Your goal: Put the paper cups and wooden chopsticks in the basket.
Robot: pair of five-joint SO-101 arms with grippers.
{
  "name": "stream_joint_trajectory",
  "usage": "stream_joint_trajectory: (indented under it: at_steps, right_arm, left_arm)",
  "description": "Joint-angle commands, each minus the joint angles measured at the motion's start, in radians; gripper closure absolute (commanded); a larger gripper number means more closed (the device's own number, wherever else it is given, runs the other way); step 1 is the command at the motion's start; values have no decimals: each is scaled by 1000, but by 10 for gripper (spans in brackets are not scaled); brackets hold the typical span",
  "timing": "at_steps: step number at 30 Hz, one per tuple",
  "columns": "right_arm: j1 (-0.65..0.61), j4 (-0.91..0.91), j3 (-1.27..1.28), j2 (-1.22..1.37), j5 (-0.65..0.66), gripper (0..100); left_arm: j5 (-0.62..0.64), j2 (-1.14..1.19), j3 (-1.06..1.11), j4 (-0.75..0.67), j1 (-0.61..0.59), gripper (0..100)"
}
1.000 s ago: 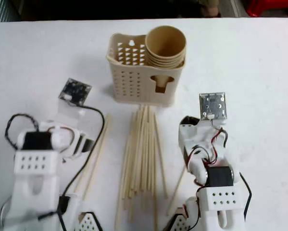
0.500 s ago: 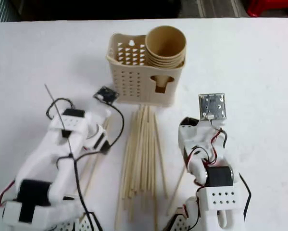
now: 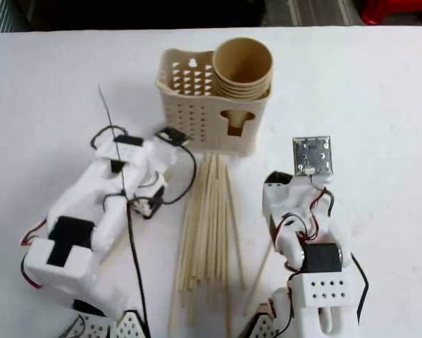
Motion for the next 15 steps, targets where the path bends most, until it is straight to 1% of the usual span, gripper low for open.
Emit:
stream_joint_trajectory:
  at_steps: [1,5,15]
  right_arm:
    - [8,-19,-6,-25,0,978]
    - [10,-19,-6,-25,0,978]
    - [10,-19,-6,-25,0,978]
  left_arm:
    - [-12,-4,-26,41,-4,978]
    - [-63,-122,-31,124,-5,978]
    - [-72,-466,-35,308,-7,978]
